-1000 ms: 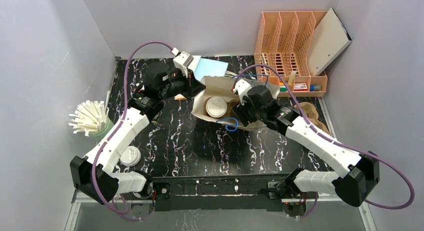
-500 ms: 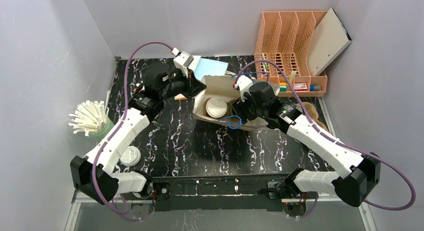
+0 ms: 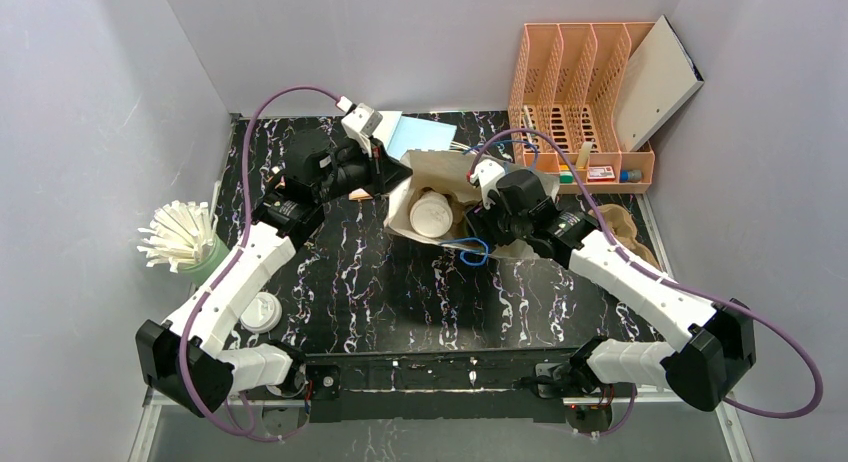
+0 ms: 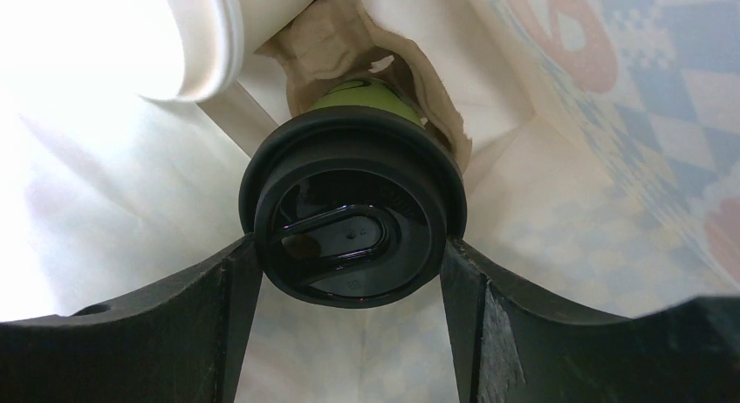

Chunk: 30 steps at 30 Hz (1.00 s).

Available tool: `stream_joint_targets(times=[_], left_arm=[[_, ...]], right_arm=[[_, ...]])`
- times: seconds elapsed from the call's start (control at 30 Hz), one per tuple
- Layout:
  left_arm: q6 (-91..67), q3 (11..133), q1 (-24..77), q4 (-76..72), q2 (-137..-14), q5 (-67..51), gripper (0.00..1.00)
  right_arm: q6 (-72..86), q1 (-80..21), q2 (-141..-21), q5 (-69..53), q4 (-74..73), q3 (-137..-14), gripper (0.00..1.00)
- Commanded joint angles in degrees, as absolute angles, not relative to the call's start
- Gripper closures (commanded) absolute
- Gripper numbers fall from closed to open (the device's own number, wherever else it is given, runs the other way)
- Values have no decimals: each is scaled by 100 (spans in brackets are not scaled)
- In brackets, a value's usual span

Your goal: Pack the takeout coffee

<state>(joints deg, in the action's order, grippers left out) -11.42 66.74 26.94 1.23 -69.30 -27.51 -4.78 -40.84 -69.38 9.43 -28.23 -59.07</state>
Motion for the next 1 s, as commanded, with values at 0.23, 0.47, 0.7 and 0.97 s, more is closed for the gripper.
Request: stream_joint_targets(times=[0.23, 0.47, 0.7, 0.97], left_arm=[[-1299, 6686, 2663, -275, -6799, -2939, 100], [-1184, 6780, 2663, -33, -6889, -2950, 100], [-1114, 6845, 2663, 235, -6960, -2934, 100], [-1111, 6941, 2625, 492, -7062, -2846, 100]], right_arm=[[-499, -4062, -6928, 853, -2271, -5841, 68], [-779, -4064, -6879, 954, -2255, -6048, 68], [-881, -4063, -6925, 1034, -2306, -6248, 69], [-907, -4061, -6974, 926, -2616, -6407, 69]])
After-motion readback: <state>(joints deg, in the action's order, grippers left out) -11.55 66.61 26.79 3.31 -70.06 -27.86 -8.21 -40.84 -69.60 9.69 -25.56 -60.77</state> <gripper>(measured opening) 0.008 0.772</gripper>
